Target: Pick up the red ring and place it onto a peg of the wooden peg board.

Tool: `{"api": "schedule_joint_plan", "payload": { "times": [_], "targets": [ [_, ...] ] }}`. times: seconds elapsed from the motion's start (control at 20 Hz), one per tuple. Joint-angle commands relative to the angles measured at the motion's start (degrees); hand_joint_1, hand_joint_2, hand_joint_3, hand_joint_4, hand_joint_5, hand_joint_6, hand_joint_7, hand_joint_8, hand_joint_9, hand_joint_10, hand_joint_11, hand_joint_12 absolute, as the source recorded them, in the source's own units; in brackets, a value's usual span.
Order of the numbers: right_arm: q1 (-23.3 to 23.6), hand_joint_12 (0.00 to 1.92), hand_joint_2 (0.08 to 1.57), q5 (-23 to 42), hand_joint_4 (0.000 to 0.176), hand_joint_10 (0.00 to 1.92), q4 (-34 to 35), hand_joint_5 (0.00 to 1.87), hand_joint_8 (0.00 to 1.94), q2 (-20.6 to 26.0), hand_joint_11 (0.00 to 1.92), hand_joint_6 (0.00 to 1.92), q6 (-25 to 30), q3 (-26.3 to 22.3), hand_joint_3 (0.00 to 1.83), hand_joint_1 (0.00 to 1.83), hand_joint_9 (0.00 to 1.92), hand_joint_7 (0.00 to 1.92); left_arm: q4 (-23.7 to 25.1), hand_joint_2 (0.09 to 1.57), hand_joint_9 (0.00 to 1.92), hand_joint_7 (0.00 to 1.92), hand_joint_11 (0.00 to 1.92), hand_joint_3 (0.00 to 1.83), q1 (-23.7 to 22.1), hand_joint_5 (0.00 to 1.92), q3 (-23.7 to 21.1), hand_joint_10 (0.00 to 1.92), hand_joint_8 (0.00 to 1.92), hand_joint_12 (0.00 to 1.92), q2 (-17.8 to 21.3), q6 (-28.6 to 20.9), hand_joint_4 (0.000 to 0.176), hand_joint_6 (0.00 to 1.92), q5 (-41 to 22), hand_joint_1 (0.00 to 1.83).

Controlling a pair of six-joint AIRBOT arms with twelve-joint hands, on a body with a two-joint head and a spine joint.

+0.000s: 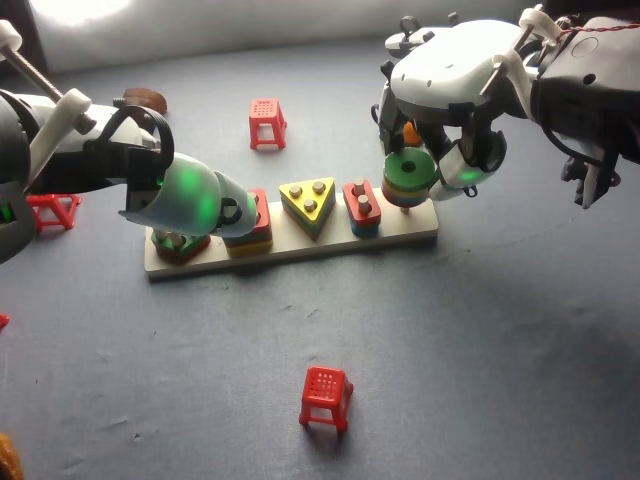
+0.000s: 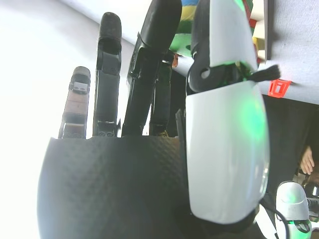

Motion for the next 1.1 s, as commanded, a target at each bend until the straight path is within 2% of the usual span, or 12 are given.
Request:
{"api": "schedule_joint_plan", "payload": {
  "times": [0.0, 0.3, 0.45, 0.6, 0.75, 0.8, 0.85, 0.9, 0.95, 1.0, 1.05],
  "targets": [
    [0.07, 0.0, 1.02, 2.78, 0.0, 0.01, -1.31, 1.07, 0.53, 0.19, 0.0, 0.64, 0.05, -0.08, 0.0, 1.3, 0.78, 1.35, 4.45, 1.19, 0.0, 0.0, 0.01, 0.0, -0.54, 0.03, 0.23, 0.0, 0.0, 0.01, -0.12, 0.2, 0.0, 0.01, -0.58, 0.0],
    [0.08, 0.0, 1.03, 3.07, 0.0, 0.01, -1.31, 1.05, 0.54, -0.94, 0.0, 0.68, -0.3, 0.26, 0.0, 1.3, 0.78, 1.35, 4.45, 1.19, 0.0, 0.0, 0.0, 0.0, -0.55, 0.03, 0.24, 0.0, 0.0, 0.0, -0.12, 0.2, 0.0, 0.01, -0.58, 0.0],
    [-0.4, 0.0, 1.03, 3.39, 0.0, 0.0, -1.32, 1.07, 0.57, -1.2, 0.0, 0.65, -0.57, 0.55, 0.0, 1.3, 0.77, 1.33, 4.45, 1.18, 0.0, 0.0, 0.01, 0.0, -0.54, 0.03, 0.25, 0.0, 0.0, 0.0, -0.12, 0.2, 0.0, 0.01, -0.58, 0.0],
    [-0.87, 0.0, 1.01, 3.39, 0.0, 0.01, -1.32, 1.1, 0.5, -1.47, 0.0, 0.59, -0.16, 1.62, 0.0, 1.3, 0.79, 1.37, 4.45, 1.19, 0.0, 0.0, 0.01, 0.0, -0.54, 0.03, 0.24, 0.0, 0.0, 0.0, -0.12, 0.2, 0.0, 0.01, -0.58, 0.0],
    [-1.08, 0.0, 1.02, 3.39, 0.0, 0.01, -1.33, 1.08, 0.47, -1.47, 0.0, 0.64, -0.08, 1.95, 0.0, 1.3, 0.8, 1.38, 4.45, 1.19, 0.0, 0.0, 0.01, 0.0, -0.53, 0.02, 0.25, 0.0, 0.0, 0.0, -0.12, 0.23, 0.0, 0.0, -0.58, 0.0],
    [-1.25, 0.0, 1.03, 3.39, 0.0, 0.0, -1.33, 1.05, 0.52, -1.49, 0.0, 0.67, -0.05, 2.01, 0.0, 1.3, 0.78, 1.35, 4.45, 1.19, 0.0, 0.0, 0.0, 0.0, -0.53, 0.01, 0.26, 0.0, 0.0, 0.0, -0.12, 0.24, 0.0, 0.0, -0.58, 0.0],
    [-1.55, 0.0, 1.05, 3.39, 0.0, 0.0, -1.33, 0.96, 0.62, -1.54, 0.0, 0.79, -0.01, 2.08, 0.0, 1.29, 0.77, 1.29, 4.45, 1.19, 0.0, 0.0, 0.0, 0.0, -0.53, 0.02, 0.26, 0.0, 0.0, 0.0, -0.12, 0.27, 0.0, 0.0, -0.58, 0.0],
    [-1.85, 0.0, 1.01, 3.38, 0.0, 0.02, -1.33, 0.89, 0.6, -1.57, 0.0, 0.4, 0.06, 2.13, 0.0, 1.36, 0.76, 1.23, 4.45, 1.19, 0.0, 0.0, 0.01, 0.0, -0.53, 0.02, 0.26, 0.0, 0.0, 0.0, -0.12, 0.3, 0.0, 0.01, -0.58, 0.0],
    [-2.08, 0.0, 0.96, 3.34, 0.0, 0.01, -1.34, 0.87, 0.26, -1.61, 0.0, 0.16, 0.09, 2.17, 0.0, 1.22, 0.72, 1.09, 4.45, 1.19, 0.0, 0.0, 0.01, 0.0, -0.53, 0.02, 0.26, 0.0, 0.0, 0.0, -0.12, 0.3, 0.0, 0.01, -0.58, 0.0],
    [-2.18, 0.0, 0.93, 3.33, 0.0, 0.01, -1.34, 0.9, 0.11, -1.66, 0.0, 0.07, 0.13, 2.24, 0.0, 1.19, 0.72, 1.11, 4.45, 1.18, 0.0, 0.0, 0.01, 0.0, -0.53, 0.02, 0.26, 0.0, 0.0, 0.0, -0.12, 0.33, 0.0, 0.01, -0.58, 0.0],
    [-2.19, 0.0, 0.92, 3.33, 0.0, 0.0, -1.34, 0.93, 0.05, -1.75, 0.0, 0.03, 0.21, 2.36, 0.0, 1.18, 0.72, 1.15, 4.45, 1.18, 0.0, 0.0, 0.01, 0.0, -0.53, 0.02, 0.26, 0.0, 0.0, 0.0, -0.12, 0.38, 0.0, 0.01, -0.58, 0.0]
  ]
}}
